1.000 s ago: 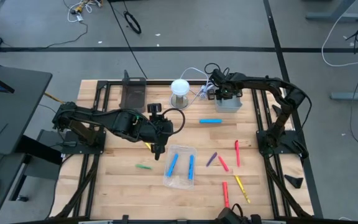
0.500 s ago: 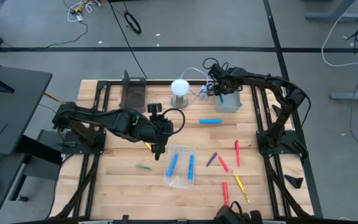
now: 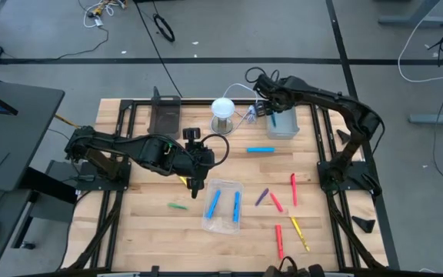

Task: Pick & Place Markers
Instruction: Put the green pen into the gray bin

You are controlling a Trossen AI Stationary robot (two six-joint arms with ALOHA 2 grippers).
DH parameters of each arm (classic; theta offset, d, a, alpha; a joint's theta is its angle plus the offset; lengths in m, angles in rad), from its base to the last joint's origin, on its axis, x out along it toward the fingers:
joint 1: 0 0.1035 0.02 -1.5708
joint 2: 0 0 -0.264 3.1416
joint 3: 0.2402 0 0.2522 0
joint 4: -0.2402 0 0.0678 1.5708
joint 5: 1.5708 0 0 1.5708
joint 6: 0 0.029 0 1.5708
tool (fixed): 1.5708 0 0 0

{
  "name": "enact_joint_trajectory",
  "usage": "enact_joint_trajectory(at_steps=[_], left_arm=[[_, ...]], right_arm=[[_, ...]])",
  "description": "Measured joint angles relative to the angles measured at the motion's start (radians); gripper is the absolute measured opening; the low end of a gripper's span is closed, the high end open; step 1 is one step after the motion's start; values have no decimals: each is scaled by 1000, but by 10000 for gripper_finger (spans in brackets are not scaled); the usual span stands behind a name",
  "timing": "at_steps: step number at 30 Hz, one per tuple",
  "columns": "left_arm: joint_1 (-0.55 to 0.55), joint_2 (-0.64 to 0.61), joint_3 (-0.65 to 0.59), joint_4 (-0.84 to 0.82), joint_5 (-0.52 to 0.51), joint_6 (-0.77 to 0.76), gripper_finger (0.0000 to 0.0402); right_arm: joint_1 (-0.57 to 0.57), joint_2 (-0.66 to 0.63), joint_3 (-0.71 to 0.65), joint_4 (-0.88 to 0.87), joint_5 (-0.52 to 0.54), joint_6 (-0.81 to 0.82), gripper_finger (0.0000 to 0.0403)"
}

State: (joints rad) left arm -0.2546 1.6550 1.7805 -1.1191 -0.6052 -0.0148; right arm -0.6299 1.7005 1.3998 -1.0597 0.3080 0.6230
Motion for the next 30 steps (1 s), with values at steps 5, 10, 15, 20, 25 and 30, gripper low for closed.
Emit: enact_joint_trajectory(at_steps=[5, 10, 15, 20, 25, 30], left_arm=[[0, 0, 0, 0, 6, 0, 142], [0, 0, 0, -1, 35, -6, 142], [0, 0, 0, -1, 35, -13, 142], [0, 0, 0, -1, 35, -27, 142], [0, 0, 0, 0, 35, -39, 142], [0, 1, 0, 1, 65, -60, 142]], right_arm=[[114, -93, -34, 77, 41, -99, 176], [294, -229, -109, 269, 47, -238, 176], [484, -373, -218, 534, 42, -348, 176], [636, -478, -331, 802, 41, -421, 176], [738, -509, -402, 989, 28, -492, 176], [801, -507, -426, 1099, -38, -512, 176]])
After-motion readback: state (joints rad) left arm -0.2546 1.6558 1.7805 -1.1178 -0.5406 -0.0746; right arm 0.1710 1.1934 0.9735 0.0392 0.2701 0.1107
